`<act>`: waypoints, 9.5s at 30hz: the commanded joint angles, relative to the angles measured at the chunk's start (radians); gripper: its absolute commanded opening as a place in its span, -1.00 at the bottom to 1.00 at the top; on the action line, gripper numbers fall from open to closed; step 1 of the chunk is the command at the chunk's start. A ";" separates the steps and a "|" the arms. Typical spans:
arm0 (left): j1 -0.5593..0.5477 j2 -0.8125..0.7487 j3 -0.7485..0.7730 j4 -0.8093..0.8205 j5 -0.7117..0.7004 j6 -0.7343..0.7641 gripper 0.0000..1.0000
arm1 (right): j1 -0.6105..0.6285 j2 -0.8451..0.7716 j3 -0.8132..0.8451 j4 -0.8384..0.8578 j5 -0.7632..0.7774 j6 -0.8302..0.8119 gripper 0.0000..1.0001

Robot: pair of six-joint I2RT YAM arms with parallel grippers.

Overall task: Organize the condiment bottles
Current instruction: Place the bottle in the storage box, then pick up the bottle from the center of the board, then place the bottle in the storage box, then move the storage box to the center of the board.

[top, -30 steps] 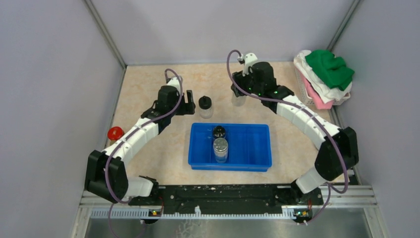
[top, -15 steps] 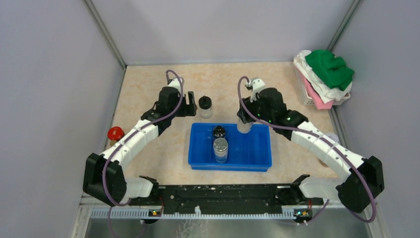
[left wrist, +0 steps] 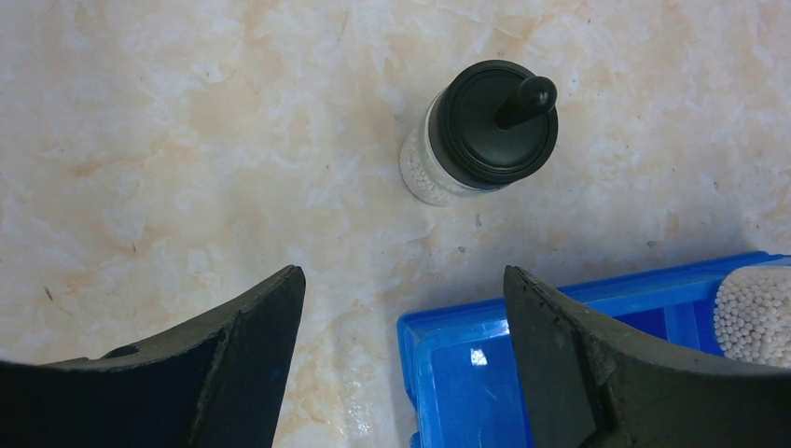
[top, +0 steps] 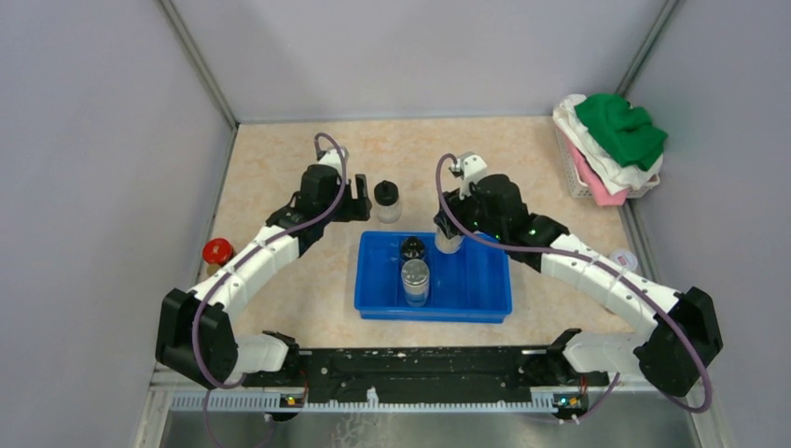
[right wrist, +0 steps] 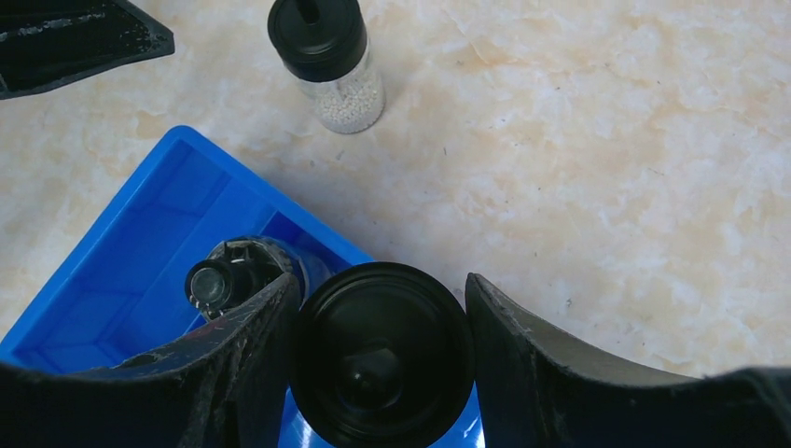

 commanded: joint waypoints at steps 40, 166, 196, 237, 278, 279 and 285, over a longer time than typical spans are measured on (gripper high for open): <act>-0.017 0.024 0.001 0.070 0.020 0.005 0.69 | 0.093 0.082 -0.146 0.252 0.164 -0.005 0.27; -0.875 0.178 0.070 0.331 -0.410 0.019 -0.13 | -0.061 -0.530 -0.086 -0.348 0.489 0.173 0.88; -0.831 0.314 0.026 0.365 -0.427 -0.027 0.19 | -0.066 -0.547 -0.169 -0.324 0.463 0.186 0.88; -0.661 -0.136 -0.001 -0.181 -0.590 -0.188 0.50 | -0.077 -0.412 -0.340 -0.245 0.369 0.365 0.70; -0.488 -0.018 -0.228 -0.150 -0.479 -0.362 0.66 | -0.081 -0.280 -0.378 -0.155 0.328 0.359 0.60; -0.486 -0.011 -0.227 -0.147 -0.473 -0.362 0.66 | -0.083 -0.265 -0.380 -0.146 0.321 0.360 0.59; -0.479 0.000 -0.227 -0.143 -0.461 -0.358 0.60 | -0.087 -0.215 -0.396 -0.102 0.302 0.369 0.45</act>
